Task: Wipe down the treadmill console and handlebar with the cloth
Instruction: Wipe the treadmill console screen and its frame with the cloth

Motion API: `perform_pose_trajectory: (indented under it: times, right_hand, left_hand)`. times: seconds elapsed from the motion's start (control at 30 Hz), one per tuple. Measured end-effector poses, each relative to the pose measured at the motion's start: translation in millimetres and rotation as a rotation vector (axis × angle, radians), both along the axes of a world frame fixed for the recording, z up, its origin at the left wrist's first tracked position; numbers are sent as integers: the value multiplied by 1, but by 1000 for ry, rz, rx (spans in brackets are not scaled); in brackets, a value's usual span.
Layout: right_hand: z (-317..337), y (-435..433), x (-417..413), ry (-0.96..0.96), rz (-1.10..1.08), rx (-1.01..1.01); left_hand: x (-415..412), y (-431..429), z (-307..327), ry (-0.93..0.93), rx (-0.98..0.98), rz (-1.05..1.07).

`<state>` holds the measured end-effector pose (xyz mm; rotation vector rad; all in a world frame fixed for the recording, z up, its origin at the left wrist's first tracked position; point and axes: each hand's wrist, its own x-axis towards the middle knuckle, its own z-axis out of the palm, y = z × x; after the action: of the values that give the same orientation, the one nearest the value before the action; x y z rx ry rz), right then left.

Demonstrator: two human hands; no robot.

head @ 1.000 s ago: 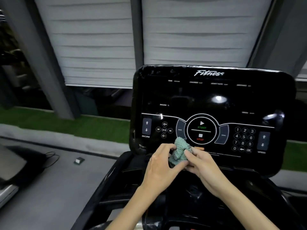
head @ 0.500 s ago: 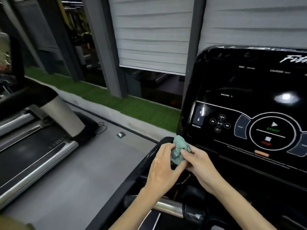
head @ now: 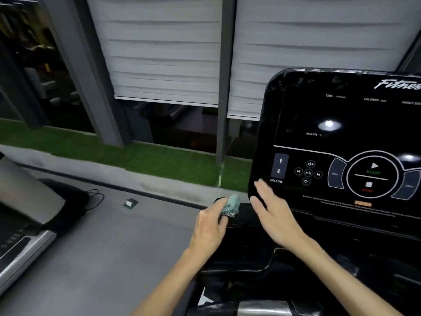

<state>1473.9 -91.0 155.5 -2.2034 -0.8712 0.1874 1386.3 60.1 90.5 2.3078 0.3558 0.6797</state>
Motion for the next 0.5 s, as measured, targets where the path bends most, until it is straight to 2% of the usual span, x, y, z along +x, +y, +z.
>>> perform_pose_trajectory:
  times: [0.07, 0.1, 0.17, 0.27, 0.43, 0.5]
  right_hand:
    - [6, 9, 19, -454, -36, -134]
    - [11, 15, 30, -606, -69, -178]
    - [24, 30, 54, -781, -152, -234]
    - [38, 50, 84, -855, -236, -290]
    - [20, 60, 100, -944, -278, -355]
    - [18, 62, 102, -985, -298, -353]
  left_hand:
    - [9, 16, -17, 28, 68, -52]
    - [13, 23, -26, 59, 94, -74]
    - [18, 37, -41, 140, 136, -100]
    - [23, 56, -60, 259, 201, -119]
    - [36, 81, -83, 442, 301, -171]
    - [49, 89, -87, 454, 337, -201]
